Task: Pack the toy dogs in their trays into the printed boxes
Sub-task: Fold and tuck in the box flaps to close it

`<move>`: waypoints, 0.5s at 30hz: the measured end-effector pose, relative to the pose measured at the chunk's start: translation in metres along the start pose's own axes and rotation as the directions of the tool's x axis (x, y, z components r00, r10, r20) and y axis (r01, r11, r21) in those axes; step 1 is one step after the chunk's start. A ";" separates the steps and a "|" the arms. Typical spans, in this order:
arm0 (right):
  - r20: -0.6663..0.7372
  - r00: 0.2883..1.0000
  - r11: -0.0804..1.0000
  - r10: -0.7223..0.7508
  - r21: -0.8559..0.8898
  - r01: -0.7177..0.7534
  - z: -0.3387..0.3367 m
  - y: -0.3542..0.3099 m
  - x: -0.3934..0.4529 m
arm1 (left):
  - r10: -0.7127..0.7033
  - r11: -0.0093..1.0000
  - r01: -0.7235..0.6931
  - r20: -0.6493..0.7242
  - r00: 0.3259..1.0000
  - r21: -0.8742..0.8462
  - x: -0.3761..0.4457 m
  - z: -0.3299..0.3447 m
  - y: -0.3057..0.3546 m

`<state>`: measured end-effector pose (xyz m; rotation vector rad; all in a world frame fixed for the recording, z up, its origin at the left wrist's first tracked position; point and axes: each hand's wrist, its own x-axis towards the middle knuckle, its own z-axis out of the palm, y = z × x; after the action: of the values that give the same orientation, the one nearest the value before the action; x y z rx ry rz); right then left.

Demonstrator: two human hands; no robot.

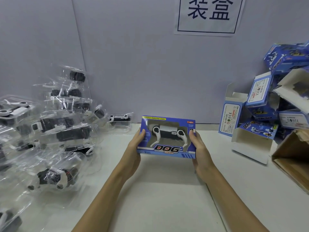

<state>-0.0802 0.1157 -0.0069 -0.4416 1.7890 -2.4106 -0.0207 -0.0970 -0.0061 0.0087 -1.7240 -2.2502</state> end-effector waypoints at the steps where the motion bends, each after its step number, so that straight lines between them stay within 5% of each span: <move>1: -0.014 1.000 1.000 0.000 -0.002 0.000 -0.001 -0.001 0.000 | 0.021 0.999 -0.022 -0.027 0.999 -0.038 0.001 -0.002 0.001; 11: 0.022 0.999 0.994 0.032 -0.104 -0.029 -0.003 -0.019 -0.007 | 0.151 0.989 -0.149 -0.142 0.978 0.024 0.001 -0.004 -0.003; 15: 0.188 0.958 0.949 0.215 -0.273 -0.159 -0.009 -0.035 -0.017 | 0.141 0.990 -0.136 -0.199 0.970 0.040 -0.001 -0.011 0.004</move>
<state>-0.0635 0.1388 0.0208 -0.5079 1.9504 -1.9339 -0.0161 -0.1083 -0.0053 0.1142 -1.5955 -2.0502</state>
